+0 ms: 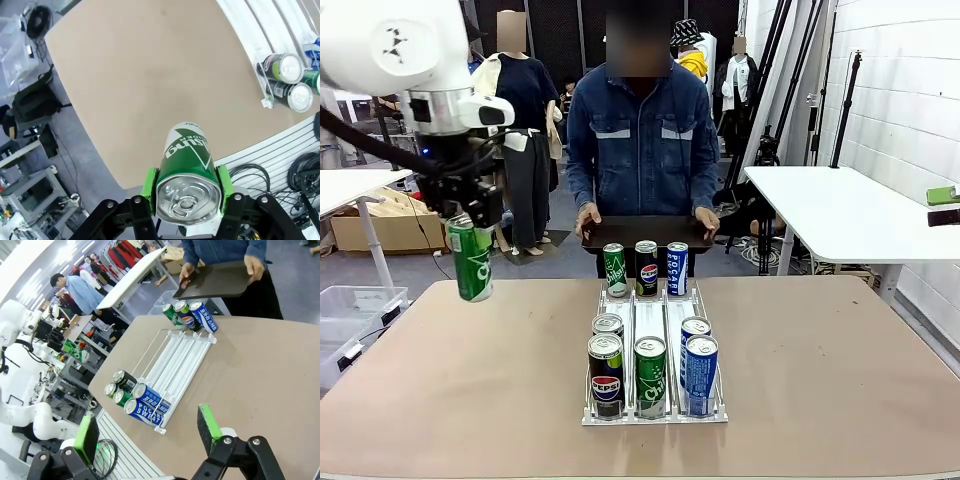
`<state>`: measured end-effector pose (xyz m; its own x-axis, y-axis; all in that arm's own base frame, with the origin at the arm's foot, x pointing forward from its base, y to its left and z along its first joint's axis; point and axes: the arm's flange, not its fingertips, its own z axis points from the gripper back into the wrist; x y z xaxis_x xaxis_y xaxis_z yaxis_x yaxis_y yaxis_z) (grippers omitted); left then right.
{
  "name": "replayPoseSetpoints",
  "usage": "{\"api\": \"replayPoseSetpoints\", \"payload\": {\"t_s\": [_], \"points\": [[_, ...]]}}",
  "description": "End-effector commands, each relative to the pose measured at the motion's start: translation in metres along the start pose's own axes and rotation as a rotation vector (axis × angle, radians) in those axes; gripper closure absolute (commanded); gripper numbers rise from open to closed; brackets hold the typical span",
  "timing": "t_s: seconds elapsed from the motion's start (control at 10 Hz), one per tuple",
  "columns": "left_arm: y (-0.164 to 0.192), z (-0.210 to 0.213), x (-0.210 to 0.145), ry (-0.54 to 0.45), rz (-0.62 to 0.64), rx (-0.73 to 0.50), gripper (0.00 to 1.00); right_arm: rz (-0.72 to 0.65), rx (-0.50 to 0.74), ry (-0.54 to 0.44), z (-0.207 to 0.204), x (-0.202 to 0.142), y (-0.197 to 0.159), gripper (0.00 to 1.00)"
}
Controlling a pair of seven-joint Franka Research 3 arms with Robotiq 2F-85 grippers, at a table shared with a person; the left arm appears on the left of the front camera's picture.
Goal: Retrieve and hand over the desired beverage to the person.
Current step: Pick up a can of the same type that the person held from the Automatic Can Dispenser.
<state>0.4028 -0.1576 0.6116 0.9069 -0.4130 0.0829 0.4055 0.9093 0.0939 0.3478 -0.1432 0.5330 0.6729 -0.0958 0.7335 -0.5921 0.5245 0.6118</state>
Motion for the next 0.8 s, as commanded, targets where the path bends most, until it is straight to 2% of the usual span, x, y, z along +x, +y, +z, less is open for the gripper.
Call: {"api": "replayPoseSetpoints", "payload": {"t_s": [0.0,0.1,0.2,0.7], "points": [[0.0024,-0.0074,-0.0057,-0.034,-0.022,-0.02,1.0,0.006,0.02,-0.017,-0.0005,0.0018,0.0002,0.0],[0.0001,-0.0079,0.0011,-0.039,-0.043,-0.018,1.0,0.006,0.02,-0.017,-0.0005,0.0018,0.0002,0.0],[0.0019,-0.0056,-0.0049,0.002,0.005,-0.003,1.0,0.006,0.02,-0.017,-0.0005,0.0018,0.0002,0.0],[0.0019,-0.0056,-0.0049,0.002,0.005,-0.003,1.0,0.006,0.02,-0.017,-0.0005,0.0018,0.0002,0.0]]}}
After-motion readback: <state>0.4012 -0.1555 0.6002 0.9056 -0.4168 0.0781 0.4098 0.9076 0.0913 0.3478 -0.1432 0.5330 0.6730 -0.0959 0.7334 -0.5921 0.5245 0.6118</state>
